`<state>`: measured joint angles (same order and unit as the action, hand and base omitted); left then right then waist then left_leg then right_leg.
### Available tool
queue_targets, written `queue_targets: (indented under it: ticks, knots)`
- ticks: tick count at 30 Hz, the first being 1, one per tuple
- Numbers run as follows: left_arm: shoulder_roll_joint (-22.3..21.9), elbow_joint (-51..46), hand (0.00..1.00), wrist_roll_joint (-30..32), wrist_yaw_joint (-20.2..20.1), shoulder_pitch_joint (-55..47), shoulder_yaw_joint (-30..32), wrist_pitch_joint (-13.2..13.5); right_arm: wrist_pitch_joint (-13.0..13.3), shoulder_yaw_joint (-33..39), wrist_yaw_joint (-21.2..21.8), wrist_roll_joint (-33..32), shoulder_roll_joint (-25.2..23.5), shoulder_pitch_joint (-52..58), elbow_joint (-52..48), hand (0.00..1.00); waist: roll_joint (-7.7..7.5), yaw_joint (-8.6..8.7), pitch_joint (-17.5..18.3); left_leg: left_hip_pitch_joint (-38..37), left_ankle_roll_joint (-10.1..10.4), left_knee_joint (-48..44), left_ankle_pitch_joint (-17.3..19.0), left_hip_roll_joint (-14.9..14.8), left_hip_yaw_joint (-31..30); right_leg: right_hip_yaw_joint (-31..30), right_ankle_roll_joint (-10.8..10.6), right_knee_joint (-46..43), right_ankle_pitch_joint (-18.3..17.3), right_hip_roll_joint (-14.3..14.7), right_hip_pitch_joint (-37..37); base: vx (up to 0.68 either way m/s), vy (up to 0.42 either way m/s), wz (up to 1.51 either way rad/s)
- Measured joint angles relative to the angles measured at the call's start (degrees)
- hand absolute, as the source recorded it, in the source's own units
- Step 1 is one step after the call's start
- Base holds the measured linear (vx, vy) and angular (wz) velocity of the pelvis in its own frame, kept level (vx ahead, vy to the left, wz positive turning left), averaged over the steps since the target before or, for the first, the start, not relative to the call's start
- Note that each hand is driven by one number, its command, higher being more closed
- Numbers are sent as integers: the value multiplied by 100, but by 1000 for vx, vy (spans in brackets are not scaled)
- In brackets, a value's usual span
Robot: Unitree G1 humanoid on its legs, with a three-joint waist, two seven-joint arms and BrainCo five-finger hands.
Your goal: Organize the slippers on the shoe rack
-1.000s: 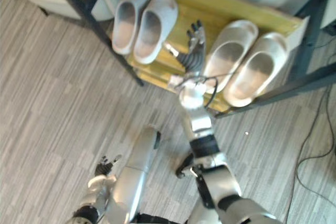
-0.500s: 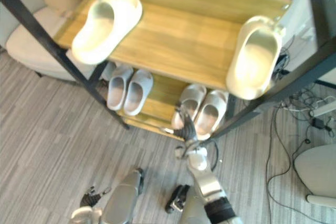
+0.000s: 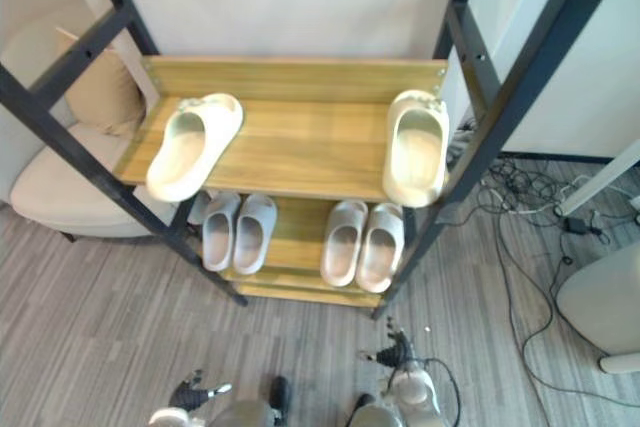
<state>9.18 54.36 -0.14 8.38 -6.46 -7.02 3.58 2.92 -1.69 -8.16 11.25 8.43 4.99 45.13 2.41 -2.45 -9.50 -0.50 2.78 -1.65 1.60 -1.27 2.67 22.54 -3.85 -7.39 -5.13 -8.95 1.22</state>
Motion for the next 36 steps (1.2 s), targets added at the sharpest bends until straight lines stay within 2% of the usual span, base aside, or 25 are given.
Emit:
queue_targets:
  ticks: [5, 9, 12, 13, 18, 23, 28, 31, 36]
  knots:
    - [47, -337, 0, -7, -31, -4, -282, 26, -64, 450, -128, -63, -155, -1, 602, 0, 31, 39, 50, -216, -17, 156, -19, 17, 50, -48, -30, 449, 219, 89, 302, 23, 16, -6]
    - [-89, -1045, 0, -124, -196, 3, -1021, 100, -76, 616, -151, -434, -164, -7, 837, 0, 70, 118, 121, -370, -38, 262, -33, 77, 56, -41, -77, 777, 402, 115, 561, 13, 13, -1]
    - [-211, -1940, 0, -259, -388, 4, -1724, 136, -74, 685, -145, -512, -214, -31, 855, 0, 79, 211, 144, -425, -42, 291, -33, 120, 51, -35, -92, 920, 472, 118, 668, 5, 18, -1]
    - [-198, -2339, 0, -358, -488, -4, -1955, 226, -74, 769, -141, -515, -242, -32, 868, 0, 83, 223, 149, -464, -57, 330, -43, 120, 63, -50, -90, 977, 500, 133, 704, 0, 19, -5]
    - [-85, -3875, 0, -943, -803, 2, -2566, 370, -65, 830, -128, -574, -213, -35, 982, 0, 155, 251, 250, -481, -74, 371, -53, 97, 66, -61, -84, 1004, 501, 167, 705, 0, 1, -1]
    - [-67, -5294, 0, -1194, -836, 41, -2534, 517, -52, 830, -117, -704, -172, 38, 976, 0, 207, 304, 378, -581, -87, 457, -61, 88, 67, -61, -65, 1088, 511, 208, 795, 0, 0, 0]
    - [124, -6473, 0, -1493, -583, 418, -1911, 704, -6, 829, -46, -730, -116, 98, 953, 0, 275, 310, 475, -582, -88, 461, -60, 83, 67, -63, -63, 1094, 510, 213, 796, 0, 0, 0]
    - [211, -6758, 0, -1615, -554, 476, -1645, 791, -6, 830, 11, -735, -107, 118, 947, 0, 261, 310, 496, -583, -88, 463, -59, 81, 67, -64, -63, 1096, 510, 212, 797, 0, 0, 0]
    - [485, -6837, 0, -1635, -239, 830, -1068, 851, -10, 822, 138, -734, -113, 134, 927, 0, 184, 309, 555, -604, -89, 472, -59, 81, 82, -81, -59, 1099, 513, 209, 808, -2, 2, -1]
